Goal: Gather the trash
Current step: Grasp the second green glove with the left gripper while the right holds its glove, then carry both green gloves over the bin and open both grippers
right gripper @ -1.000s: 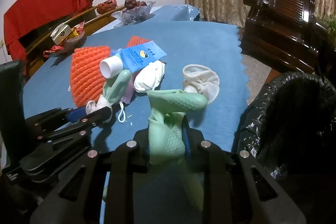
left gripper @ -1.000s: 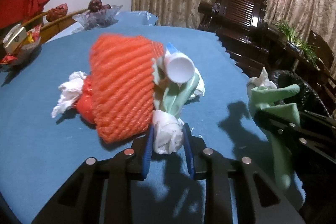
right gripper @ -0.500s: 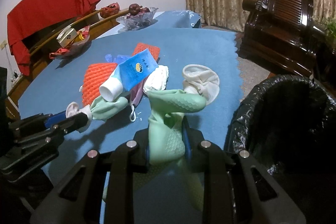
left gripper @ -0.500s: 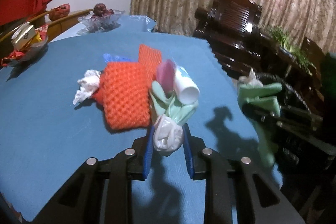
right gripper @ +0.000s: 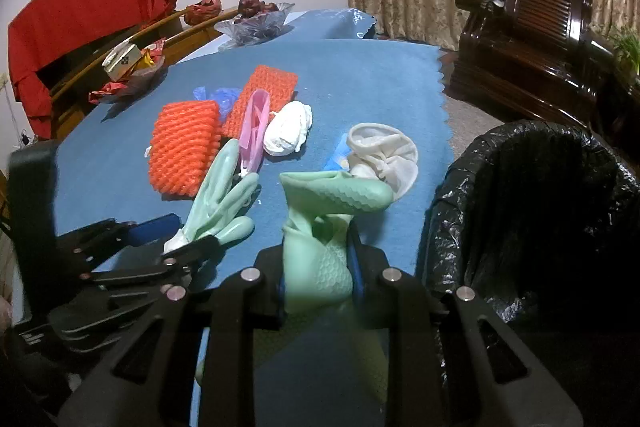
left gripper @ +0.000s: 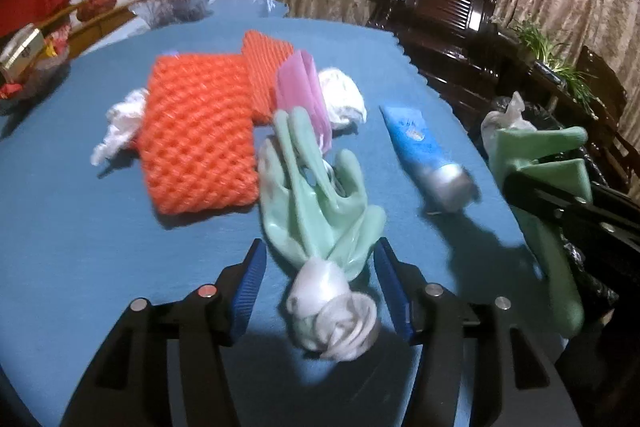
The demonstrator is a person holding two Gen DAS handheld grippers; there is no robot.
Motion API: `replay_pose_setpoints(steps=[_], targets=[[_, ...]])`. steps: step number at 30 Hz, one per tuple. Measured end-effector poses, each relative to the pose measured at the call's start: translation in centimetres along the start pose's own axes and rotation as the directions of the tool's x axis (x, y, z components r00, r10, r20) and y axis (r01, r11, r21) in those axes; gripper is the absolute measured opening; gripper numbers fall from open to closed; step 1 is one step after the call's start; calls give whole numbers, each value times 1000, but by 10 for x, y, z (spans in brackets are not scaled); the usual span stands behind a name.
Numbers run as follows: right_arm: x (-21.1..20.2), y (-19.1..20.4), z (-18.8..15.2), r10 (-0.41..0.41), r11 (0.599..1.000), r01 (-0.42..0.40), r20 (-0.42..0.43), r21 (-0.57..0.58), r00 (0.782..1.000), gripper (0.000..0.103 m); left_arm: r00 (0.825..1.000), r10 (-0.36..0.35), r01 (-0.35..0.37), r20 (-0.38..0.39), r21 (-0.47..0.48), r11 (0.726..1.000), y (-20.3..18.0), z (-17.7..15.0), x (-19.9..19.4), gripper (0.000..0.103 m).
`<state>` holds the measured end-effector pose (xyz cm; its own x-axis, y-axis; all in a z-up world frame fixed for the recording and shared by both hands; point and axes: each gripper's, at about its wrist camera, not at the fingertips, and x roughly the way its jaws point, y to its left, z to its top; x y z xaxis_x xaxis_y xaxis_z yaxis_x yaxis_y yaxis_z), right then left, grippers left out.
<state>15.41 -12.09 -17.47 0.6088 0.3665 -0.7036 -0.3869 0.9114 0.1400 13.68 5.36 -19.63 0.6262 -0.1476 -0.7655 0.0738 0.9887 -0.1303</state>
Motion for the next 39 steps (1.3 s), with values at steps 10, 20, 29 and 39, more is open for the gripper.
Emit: replay_pose_setpoints(steps=[10,20,29,39], targets=[[-10,-2,2,6,1000,-6,36,5,999,23,997,-24,27,69,-33,999,2,2,-29,27],[-48,-3,13,15,1000,-15,121,5,993,23,986,-55,60,156,-25,998,-9,15,-82,27],[-88,-30,15,-56,998,49,185,45,981,23,971,-125,121,202,28,992,-46,37,-94,27],[-125,-96,-6,-209,974,186,192,129,959,23,945,-253,219,208,173,960,-127,64,-75,27]])
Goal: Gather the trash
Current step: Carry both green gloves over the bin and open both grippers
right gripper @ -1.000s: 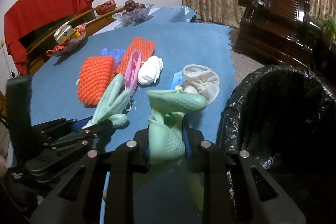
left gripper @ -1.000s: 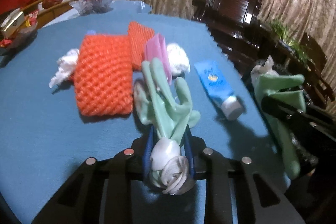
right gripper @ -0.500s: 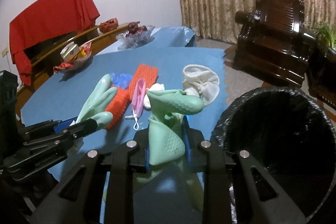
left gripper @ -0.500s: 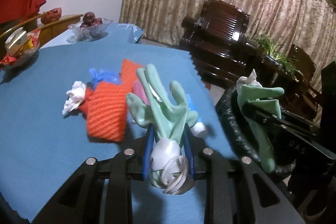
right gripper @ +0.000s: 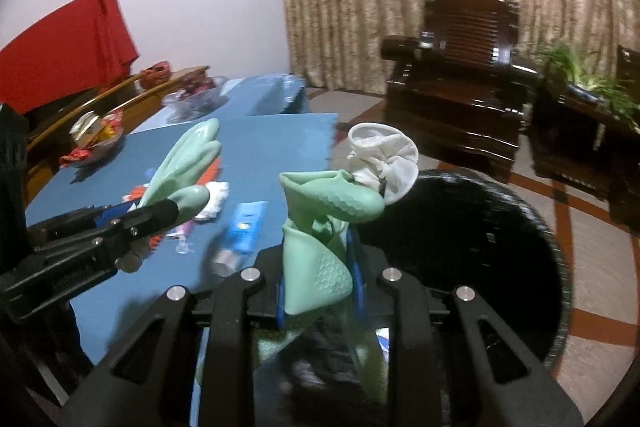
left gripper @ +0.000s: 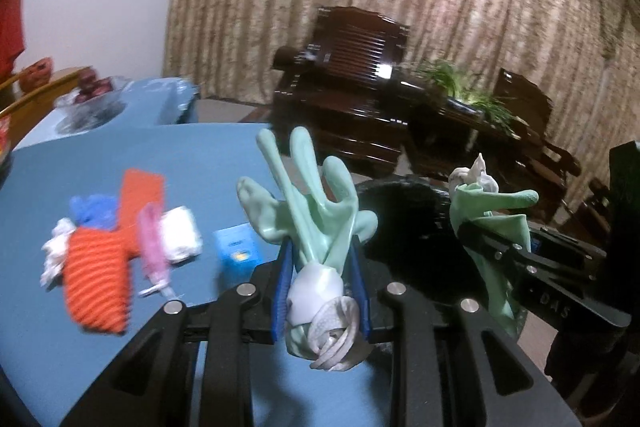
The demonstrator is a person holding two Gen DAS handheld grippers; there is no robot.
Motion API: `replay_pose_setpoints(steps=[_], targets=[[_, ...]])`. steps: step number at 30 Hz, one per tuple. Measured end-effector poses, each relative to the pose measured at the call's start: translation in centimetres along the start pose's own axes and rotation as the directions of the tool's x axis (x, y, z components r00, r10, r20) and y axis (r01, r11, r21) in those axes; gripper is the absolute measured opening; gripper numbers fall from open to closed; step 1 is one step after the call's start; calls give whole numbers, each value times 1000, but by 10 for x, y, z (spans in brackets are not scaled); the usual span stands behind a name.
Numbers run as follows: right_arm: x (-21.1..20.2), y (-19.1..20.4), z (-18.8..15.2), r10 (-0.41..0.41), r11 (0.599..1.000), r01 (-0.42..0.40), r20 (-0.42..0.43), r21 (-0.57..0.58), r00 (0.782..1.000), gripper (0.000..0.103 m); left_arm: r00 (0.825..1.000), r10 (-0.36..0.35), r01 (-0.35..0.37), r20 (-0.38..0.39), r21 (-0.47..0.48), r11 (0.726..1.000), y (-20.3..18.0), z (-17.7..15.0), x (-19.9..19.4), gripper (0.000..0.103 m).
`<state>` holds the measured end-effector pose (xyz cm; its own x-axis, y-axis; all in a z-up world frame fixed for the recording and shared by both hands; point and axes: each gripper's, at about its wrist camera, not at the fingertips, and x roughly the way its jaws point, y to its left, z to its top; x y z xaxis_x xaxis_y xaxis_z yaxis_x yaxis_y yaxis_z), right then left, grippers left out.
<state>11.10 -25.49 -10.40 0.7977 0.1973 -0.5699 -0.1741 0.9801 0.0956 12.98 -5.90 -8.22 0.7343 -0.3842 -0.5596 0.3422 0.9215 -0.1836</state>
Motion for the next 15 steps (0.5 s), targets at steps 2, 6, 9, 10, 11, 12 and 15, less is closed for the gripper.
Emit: replay_pose_setpoints(steps=[2,6,9,10,11,12,15], targets=[[-2,-15,-4,-27,1000,27,-3,13,1000,23,1000,-24,24,-9,14,1000,-11,4,11,27],[-3,-43,-9,-81,996,81,-16,36,997,23,997,-73,74,-33,41,996,-41,13,39,27],[2,-61,-14,-118,991,120,-37,60,992,28,992,-115,119,-55,56,991,-57,16,55,29],[2,-64,-16,-132,989,134,-42,62,990,31,990,-126,130,-67,58,990,-61,17,60,33],[2,-69,-18,-146,987,148,-45,67,988,39,989,-130,134,-74,55,989,-63,19,64,43],[1,-72,-20,-159,984,162,-42,73,986,45,987,-145,149,-76,49,988,-66,19,66,51],[-5,-78,-26,-185,978,187,-30,92,982,63,987,-151,154,-52,60,986,-67,19,62,60]])
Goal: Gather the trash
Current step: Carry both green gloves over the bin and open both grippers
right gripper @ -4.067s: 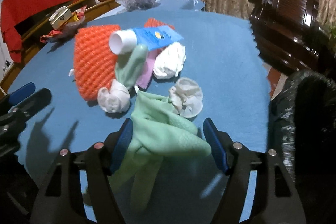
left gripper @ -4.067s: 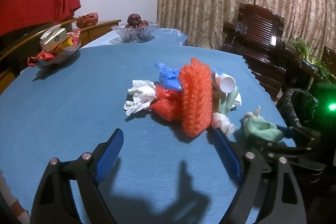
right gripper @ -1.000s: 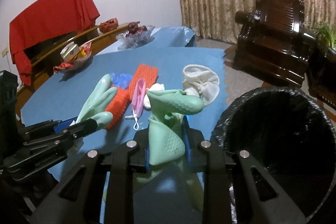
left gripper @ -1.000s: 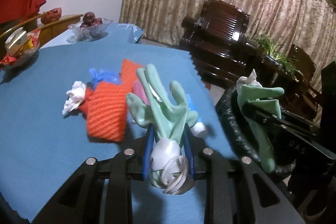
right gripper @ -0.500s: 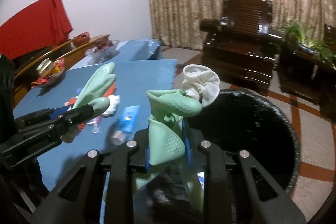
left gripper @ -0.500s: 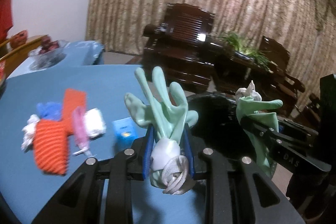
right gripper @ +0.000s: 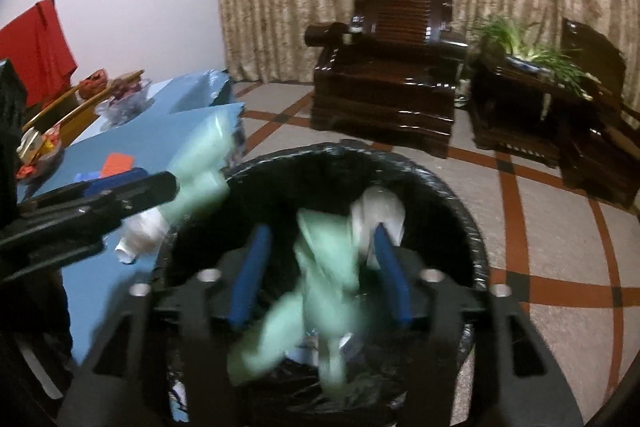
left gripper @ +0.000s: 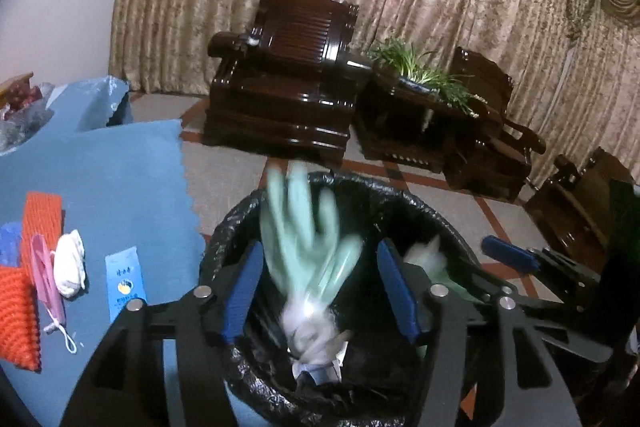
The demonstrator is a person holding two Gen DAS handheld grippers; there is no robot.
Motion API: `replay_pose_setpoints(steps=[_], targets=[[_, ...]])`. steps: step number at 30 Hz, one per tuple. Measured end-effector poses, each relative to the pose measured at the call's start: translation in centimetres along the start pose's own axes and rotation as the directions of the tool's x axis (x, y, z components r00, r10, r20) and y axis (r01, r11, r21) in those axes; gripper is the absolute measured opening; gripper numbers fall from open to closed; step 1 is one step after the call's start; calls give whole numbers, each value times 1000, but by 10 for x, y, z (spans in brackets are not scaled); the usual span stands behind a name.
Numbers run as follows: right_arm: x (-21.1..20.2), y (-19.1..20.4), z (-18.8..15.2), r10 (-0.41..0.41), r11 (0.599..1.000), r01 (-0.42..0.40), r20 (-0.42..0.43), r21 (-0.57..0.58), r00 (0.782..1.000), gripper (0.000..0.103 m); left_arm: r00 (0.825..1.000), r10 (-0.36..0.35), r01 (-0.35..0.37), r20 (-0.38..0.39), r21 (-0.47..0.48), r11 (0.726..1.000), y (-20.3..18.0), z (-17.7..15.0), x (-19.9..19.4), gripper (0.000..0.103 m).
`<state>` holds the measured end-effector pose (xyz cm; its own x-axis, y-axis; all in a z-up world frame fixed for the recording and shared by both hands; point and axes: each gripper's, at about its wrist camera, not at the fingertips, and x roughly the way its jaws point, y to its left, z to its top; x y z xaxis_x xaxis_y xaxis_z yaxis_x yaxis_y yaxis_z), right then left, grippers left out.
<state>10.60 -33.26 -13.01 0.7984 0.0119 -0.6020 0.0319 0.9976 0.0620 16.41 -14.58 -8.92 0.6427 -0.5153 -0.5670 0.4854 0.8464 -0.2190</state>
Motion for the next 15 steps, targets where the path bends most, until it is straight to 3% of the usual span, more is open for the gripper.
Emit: replay_pose_setpoints(steps=[2,5,8,15], targets=[[-2,-2,-3,-22,1000,22,11,11,1000,80,1000,15,-15,14,11,1000,1,0,-5,69],[-5,-2,-3,-19,999,19,25,28,1000,91,998,55,-55,39,7,998,9,-1,-18,80],[-7,8,0,2,1000,-3,28,31,1000,93,992,107,-107,60,-3,994,22,-5,-35,92],[-7,66,10,136,991,-136,41,-20,990,95,966,250,-245,71,-65,967,68,-30,-85,95]])
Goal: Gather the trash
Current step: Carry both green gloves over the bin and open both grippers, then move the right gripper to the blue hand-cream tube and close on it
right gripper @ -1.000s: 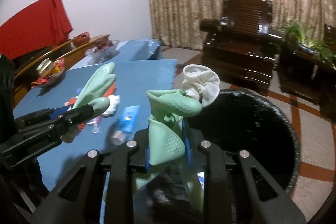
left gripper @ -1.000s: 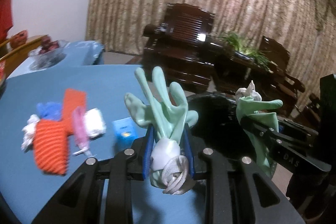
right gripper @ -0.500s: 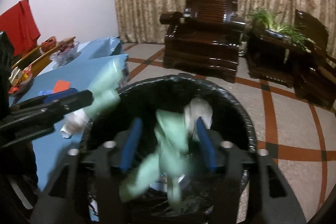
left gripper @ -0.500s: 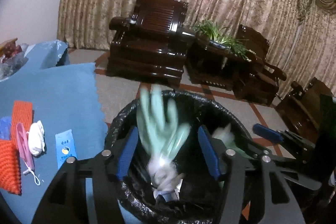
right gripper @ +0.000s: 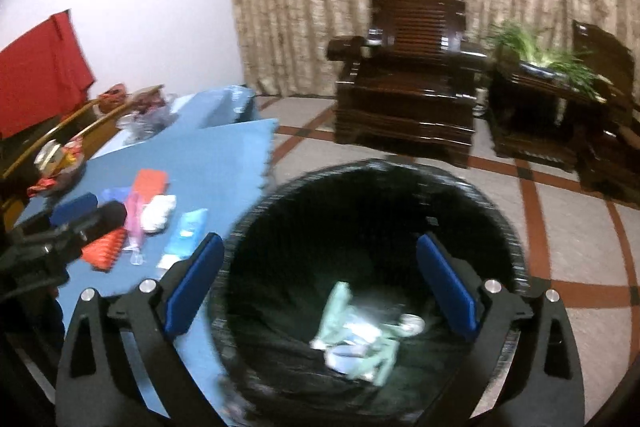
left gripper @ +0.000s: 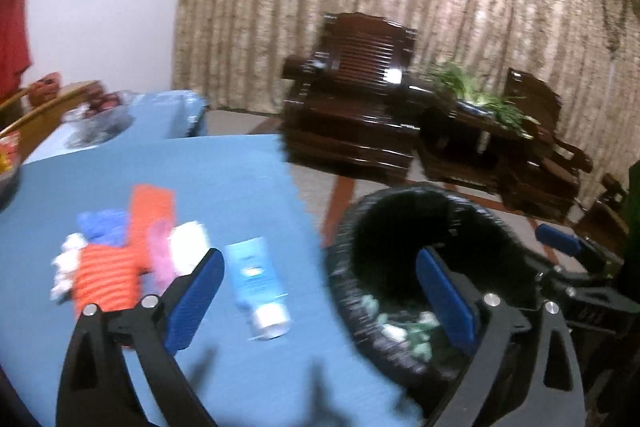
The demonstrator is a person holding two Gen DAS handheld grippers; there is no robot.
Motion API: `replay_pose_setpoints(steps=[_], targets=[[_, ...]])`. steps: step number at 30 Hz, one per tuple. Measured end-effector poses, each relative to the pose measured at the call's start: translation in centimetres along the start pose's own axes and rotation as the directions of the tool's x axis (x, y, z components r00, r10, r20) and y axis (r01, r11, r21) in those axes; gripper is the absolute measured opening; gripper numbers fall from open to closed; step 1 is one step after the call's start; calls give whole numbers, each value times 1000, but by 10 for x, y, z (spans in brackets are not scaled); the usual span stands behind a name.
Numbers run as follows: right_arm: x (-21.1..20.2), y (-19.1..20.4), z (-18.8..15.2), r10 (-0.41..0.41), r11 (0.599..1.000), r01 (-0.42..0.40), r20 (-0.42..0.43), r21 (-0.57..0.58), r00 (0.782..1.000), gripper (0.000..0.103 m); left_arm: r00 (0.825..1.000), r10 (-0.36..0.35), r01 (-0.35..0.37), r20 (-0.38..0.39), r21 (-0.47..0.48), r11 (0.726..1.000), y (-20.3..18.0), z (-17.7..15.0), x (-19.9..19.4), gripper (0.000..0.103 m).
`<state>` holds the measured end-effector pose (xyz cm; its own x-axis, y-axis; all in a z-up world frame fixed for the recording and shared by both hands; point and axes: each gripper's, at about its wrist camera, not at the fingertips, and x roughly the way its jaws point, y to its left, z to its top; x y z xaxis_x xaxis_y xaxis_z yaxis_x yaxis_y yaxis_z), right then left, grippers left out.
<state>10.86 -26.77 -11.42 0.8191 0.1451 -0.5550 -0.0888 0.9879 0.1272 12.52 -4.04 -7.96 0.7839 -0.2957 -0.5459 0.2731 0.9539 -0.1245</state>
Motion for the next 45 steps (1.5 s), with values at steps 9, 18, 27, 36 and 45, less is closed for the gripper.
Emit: replay_pose_setpoints(steps=[9,18,27,36,45], targets=[[26,89,9,169,980,-171,-28,-104,985,95,975,221,-219,22,-79,973,93,-23,-44,95],[59,147,8,249,951,-260,-80,-168,965,94,946,323,-320,7,-136,938,149,-36,-53,93],[112,172,-15,212,952,-245,-179,-186,961,74,937,349,-350,-35,-162,923,176,-51,-38,91],[156,166,-27,132,965,-183,-258,-187,957,63,938,340,-346,-63,-166,924,182,-58,-20,89],[176,161,-33,93,972,-155,-317,-177,944,54,943,322,-331,-80,-159,930,181,-60,-6,88]])
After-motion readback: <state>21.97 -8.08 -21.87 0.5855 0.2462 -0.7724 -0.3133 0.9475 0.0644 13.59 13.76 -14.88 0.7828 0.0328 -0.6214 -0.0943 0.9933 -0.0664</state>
